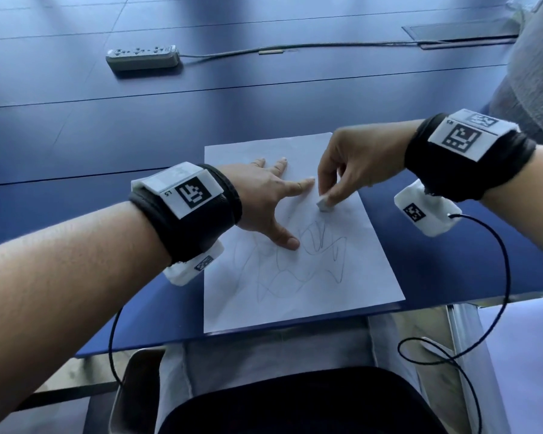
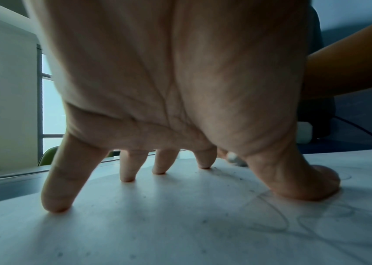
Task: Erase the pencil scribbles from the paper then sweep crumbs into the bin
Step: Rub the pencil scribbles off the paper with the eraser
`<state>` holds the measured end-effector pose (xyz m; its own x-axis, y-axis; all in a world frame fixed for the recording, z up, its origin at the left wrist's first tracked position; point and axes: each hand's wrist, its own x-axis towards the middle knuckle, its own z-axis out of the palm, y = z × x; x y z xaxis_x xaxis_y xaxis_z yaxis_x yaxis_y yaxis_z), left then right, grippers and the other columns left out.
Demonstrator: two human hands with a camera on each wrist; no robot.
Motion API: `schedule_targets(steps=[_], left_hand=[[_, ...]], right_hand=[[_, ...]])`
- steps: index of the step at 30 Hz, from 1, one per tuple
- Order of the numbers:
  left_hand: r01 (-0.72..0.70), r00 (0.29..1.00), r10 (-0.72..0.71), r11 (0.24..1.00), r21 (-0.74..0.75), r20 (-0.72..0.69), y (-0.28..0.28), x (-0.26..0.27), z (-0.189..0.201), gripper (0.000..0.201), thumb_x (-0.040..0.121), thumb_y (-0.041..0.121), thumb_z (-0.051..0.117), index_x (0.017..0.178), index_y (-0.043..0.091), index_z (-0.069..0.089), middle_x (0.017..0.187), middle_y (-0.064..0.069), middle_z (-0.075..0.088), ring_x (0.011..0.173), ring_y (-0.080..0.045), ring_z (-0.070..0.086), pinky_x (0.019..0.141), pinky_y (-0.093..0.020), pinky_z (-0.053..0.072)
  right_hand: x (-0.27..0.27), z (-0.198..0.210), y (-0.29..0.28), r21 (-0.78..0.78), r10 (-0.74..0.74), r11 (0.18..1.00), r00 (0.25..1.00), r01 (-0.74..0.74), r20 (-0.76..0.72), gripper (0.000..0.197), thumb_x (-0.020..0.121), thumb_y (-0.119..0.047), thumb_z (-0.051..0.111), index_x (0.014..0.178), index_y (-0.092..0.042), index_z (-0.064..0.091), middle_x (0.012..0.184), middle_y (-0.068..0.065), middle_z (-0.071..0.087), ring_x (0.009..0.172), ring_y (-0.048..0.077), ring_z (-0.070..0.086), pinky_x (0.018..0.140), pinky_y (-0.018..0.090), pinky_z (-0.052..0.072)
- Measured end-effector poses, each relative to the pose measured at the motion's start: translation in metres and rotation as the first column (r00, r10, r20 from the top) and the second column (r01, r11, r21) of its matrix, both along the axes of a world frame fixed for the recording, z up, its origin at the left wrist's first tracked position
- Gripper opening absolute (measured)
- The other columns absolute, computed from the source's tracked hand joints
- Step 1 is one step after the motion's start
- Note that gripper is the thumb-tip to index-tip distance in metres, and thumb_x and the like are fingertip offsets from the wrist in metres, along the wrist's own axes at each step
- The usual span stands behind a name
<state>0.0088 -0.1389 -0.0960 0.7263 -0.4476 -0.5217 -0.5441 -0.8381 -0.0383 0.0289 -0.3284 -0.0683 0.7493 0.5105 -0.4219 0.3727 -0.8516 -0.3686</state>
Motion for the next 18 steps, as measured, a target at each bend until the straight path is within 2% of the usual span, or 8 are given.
schedule_targets(steps=[3, 5, 7, 9, 11, 13, 15, 18], left_hand=[[-0.005, 1.0, 0.005, 1.0, 0.003, -0.009, 0.0, -0.001, 0.001, 0.111, 0.065, 0.085, 0.056, 0.151, 0.053, -0.007, 0.166, -0.004, -0.011, 0.152, -0.032, 0.0, 0.119, -0.051, 0.021], [-0.007, 1.0, 0.007, 1.0, 0.003, -0.012, 0.0, -0.001, 0.001, 0.111, 0.066, 0.085, 0.056, 0.151, 0.053, -0.008, 0.166, -0.003, -0.012, 0.152, -0.031, -0.001, 0.119, -0.051, 0.021], [-0.007, 1.0, 0.007, 1.0, 0.005, -0.015, 0.0, -0.002, 0.001, 0.111, 0.067, 0.085, 0.056, 0.151, 0.053, -0.009, 0.166, -0.004, -0.013, 0.152, -0.031, -0.002, 0.12, -0.05, 0.02], [-0.005, 1.0, 0.005, 1.0, 0.003, -0.015, 0.0, -0.002, 0.001, 0.111, 0.067, 0.084, 0.056, 0.151, 0.053, -0.008, 0.166, -0.004, -0.013, 0.152, -0.031, -0.002, 0.12, -0.049, 0.02], [-0.007, 1.0, 0.007, 1.0, 0.003, -0.016, 0.0, -0.002, 0.001, 0.111, 0.066, 0.084, 0.056, 0.151, 0.053, -0.009, 0.166, -0.004, -0.013, 0.152, -0.031, -0.003, 0.12, -0.05, 0.02], [-0.013, 1.0, 0.013, 1.0, 0.005, -0.02, 0.0, -0.002, 0.002, 0.111, 0.066, 0.084, 0.056, 0.151, 0.053, -0.009, 0.166, -0.003, -0.013, 0.152, -0.031, -0.003, 0.119, -0.051, 0.021], [-0.014, 1.0, 0.015, 1.0, 0.006, -0.022, -0.001, -0.002, 0.002, 0.112, 0.066, 0.084, 0.057, 0.15, 0.054, -0.009, 0.165, -0.003, -0.013, 0.152, -0.031, -0.003, 0.119, -0.051, 0.021], [-0.011, 1.0, 0.011, 1.0, 0.003, -0.018, -0.001, -0.002, 0.001, 0.111, 0.066, 0.084, 0.056, 0.15, 0.054, -0.01, 0.165, -0.003, -0.013, 0.152, -0.031, -0.003, 0.12, -0.05, 0.02]], right_hand=[[0.003, -0.001, -0.005, 0.069, -0.061, 0.996, 0.993, 0.055, 0.097, 0.018, 0.076, -0.042, 0.08, 0.071, -0.026, 0.075, 0.055, -0.008, 0.059, 0.046, 0.002, 0.047, 0.053, 0.017, 0.039], [-0.004, -0.001, -0.003, 0.014, -0.003, 1.0, 1.0, 0.003, 0.024, 0.02, 0.076, -0.043, 0.08, 0.07, -0.025, 0.074, 0.048, -0.013, 0.053, 0.044, 0.002, 0.046, 0.05, 0.015, 0.039], [-0.006, 0.0, -0.002, -0.027, 0.011, 1.0, 0.999, -0.012, -0.045, 0.021, 0.075, -0.046, 0.08, 0.072, -0.026, 0.075, 0.05, -0.01, 0.052, 0.044, 0.003, 0.044, 0.05, 0.019, 0.042], [0.0, -0.001, -0.006, 0.012, -0.04, 0.999, 0.999, 0.04, 0.031, 0.02, 0.075, -0.045, 0.08, 0.072, -0.026, 0.075, 0.056, -0.005, 0.056, 0.046, 0.003, 0.045, 0.053, 0.023, 0.042], [0.003, -0.001, -0.008, 0.06, -0.075, 0.996, 0.991, 0.069, 0.108, 0.019, 0.076, -0.042, 0.08, 0.071, -0.024, 0.074, 0.055, -0.007, 0.058, 0.045, 0.003, 0.046, 0.053, 0.017, 0.04], [-0.003, -0.001, -0.006, 0.03, -0.024, 0.999, 0.999, 0.022, 0.049, 0.02, 0.076, -0.04, 0.08, 0.069, -0.022, 0.073, 0.047, -0.01, 0.051, 0.043, 0.004, 0.044, 0.049, 0.013, 0.037], [-0.009, 0.001, -0.005, -0.02, 0.012, 1.0, 0.999, -0.013, -0.052, 0.021, 0.075, -0.043, 0.08, 0.07, -0.023, 0.074, 0.048, -0.01, 0.049, 0.043, 0.004, 0.042, 0.051, 0.018, 0.04], [0.001, 0.002, -0.01, 0.005, -0.055, 0.999, 0.996, 0.054, 0.064, 0.019, 0.075, -0.044, 0.08, 0.072, -0.025, 0.076, 0.05, -0.012, 0.053, 0.045, 0.002, 0.046, 0.053, 0.017, 0.041]])
